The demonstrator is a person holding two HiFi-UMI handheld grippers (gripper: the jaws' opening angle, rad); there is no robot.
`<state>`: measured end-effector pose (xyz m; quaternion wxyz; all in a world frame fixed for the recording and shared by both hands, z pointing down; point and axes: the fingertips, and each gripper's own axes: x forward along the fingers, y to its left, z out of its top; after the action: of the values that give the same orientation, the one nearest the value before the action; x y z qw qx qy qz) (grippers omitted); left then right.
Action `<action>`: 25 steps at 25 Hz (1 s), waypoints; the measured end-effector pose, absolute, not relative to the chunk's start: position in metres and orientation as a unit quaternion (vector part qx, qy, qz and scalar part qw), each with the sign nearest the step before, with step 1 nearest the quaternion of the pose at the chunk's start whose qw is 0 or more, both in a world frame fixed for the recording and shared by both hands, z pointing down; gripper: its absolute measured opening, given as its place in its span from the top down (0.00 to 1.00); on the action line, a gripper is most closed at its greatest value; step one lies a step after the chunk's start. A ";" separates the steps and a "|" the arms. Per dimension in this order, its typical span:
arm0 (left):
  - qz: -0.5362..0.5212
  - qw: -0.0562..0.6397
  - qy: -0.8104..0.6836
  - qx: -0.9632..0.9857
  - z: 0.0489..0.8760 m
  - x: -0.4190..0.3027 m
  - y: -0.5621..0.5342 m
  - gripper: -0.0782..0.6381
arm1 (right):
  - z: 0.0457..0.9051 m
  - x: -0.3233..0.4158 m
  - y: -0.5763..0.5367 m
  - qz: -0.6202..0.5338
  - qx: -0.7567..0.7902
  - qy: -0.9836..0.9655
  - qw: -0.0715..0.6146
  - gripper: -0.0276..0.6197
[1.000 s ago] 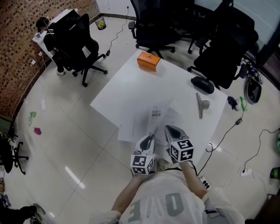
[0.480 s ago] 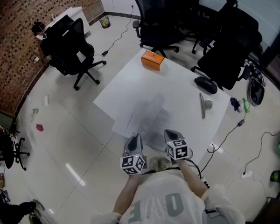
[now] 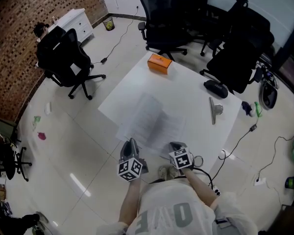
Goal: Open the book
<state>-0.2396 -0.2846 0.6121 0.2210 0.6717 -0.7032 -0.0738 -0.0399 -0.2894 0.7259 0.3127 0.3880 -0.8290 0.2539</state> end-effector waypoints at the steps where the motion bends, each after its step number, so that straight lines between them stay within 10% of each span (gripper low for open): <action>1: -0.076 0.225 -0.709 0.664 0.615 -0.247 -0.286 0.83 | 0.726 -0.040 -0.290 0.253 0.388 -0.829 0.313 0.95; 25: 0.036 0.279 -0.720 0.634 0.712 -0.250 -0.263 0.77 | 0.732 -0.012 -0.314 0.236 0.436 -0.803 0.331 0.95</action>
<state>-0.2501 -0.2631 0.7120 0.2788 0.6340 -0.7204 0.0358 -0.0124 -0.3144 0.7316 0.3307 0.4360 -0.8029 0.2365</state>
